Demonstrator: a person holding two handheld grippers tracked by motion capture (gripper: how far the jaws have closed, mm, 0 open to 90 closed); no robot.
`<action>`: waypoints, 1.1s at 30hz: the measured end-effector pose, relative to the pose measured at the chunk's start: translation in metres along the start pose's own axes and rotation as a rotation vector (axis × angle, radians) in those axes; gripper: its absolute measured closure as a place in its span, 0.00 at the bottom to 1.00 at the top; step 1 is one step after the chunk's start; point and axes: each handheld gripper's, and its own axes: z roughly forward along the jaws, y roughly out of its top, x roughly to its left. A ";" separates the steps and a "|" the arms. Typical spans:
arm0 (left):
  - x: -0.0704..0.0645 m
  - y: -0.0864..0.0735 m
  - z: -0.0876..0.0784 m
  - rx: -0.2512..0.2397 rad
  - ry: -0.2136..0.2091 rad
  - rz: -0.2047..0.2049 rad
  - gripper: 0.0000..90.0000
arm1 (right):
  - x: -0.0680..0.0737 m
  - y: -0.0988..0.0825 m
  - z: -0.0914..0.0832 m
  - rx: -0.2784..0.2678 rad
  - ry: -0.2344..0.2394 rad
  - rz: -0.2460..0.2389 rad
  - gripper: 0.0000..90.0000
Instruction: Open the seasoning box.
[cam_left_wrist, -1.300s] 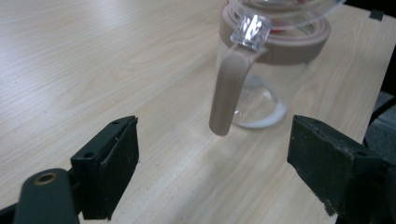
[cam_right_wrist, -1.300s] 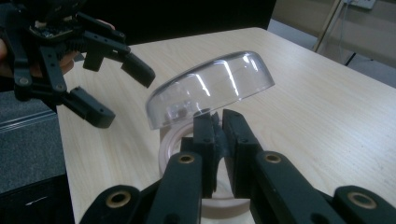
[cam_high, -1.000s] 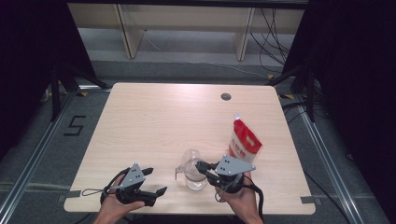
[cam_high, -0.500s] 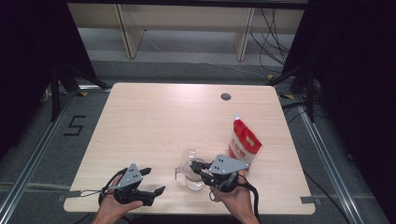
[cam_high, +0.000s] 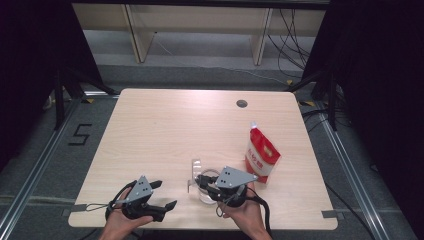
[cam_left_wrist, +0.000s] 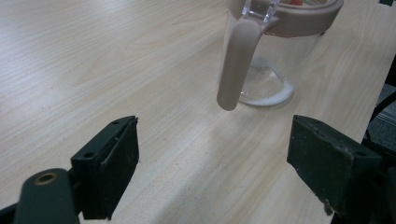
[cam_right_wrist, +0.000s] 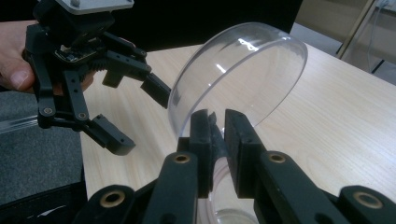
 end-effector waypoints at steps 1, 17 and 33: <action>0.000 0.000 0.000 -0.001 0.000 0.003 0.18 | 0.000 0.000 0.001 -0.004 -0.005 -0.006 0.91; 0.002 0.001 -0.002 -0.009 -0.010 -0.029 0.19 | 0.000 -0.004 0.003 0.013 -0.013 -0.007 0.85; 0.002 0.002 -0.003 -0.030 -0.014 -0.048 0.18 | -0.017 -0.037 -0.033 -0.014 -0.100 0.090 0.58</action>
